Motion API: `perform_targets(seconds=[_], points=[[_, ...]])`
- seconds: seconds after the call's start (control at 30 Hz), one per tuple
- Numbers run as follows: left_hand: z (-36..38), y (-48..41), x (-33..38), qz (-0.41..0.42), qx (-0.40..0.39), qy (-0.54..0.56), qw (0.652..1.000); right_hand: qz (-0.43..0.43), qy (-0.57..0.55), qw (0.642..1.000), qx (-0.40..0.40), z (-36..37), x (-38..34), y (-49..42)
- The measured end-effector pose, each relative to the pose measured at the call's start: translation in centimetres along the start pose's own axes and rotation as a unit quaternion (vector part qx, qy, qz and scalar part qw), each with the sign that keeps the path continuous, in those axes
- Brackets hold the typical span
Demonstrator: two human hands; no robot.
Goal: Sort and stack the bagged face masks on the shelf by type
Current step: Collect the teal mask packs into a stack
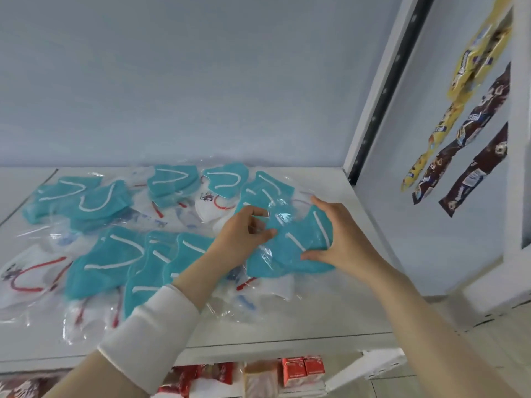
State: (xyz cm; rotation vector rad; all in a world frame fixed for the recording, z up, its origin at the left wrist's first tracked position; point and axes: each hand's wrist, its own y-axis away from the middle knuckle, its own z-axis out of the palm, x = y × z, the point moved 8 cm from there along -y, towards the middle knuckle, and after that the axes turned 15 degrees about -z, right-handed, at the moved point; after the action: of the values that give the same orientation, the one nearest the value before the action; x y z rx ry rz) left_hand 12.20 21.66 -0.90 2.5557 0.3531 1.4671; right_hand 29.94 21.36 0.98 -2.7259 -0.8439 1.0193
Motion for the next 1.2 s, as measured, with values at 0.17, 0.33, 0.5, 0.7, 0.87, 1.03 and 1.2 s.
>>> perform_targets(seconds=[0.17,0.33,0.5,0.7,0.87,1.03,1.2], points=[[-0.8,0.0,-1.5,-0.060,-0.115,0.233,0.964,0.000,-0.012,1.000,0.014,-0.6,-0.4,-0.7],[-0.3,1.4,-0.2,-0.016,-0.189,0.271,0.944,-0.084,0.039,0.996,-0.013,0.0,-3.9,-3.0],[-2.5,1.4,0.0,0.025,-0.135,0.317,0.939,-0.048,-0.032,0.995,0.081,-0.5,-4.2,-3.8],[-4.3,0.9,-0.4,0.053,-0.062,0.303,0.949,0.021,-0.298,0.946,0.123,2.3,-4.0,-4.0],[-4.1,0.5,-1.7,0.065,-0.042,0.213,0.974,0.017,-0.261,0.954,0.147,4.3,-4.6,-4.5],[-9.9,-1.1,-3.6,-0.015,0.096,0.304,0.948,0.079,-0.286,0.940,0.170,3.5,-2.2,-6.4],[-13.6,-2.6,-5.7,-0.065,0.107,0.379,0.917,0.138,0.016,0.990,0.037,4.9,0.5,-8.2]])
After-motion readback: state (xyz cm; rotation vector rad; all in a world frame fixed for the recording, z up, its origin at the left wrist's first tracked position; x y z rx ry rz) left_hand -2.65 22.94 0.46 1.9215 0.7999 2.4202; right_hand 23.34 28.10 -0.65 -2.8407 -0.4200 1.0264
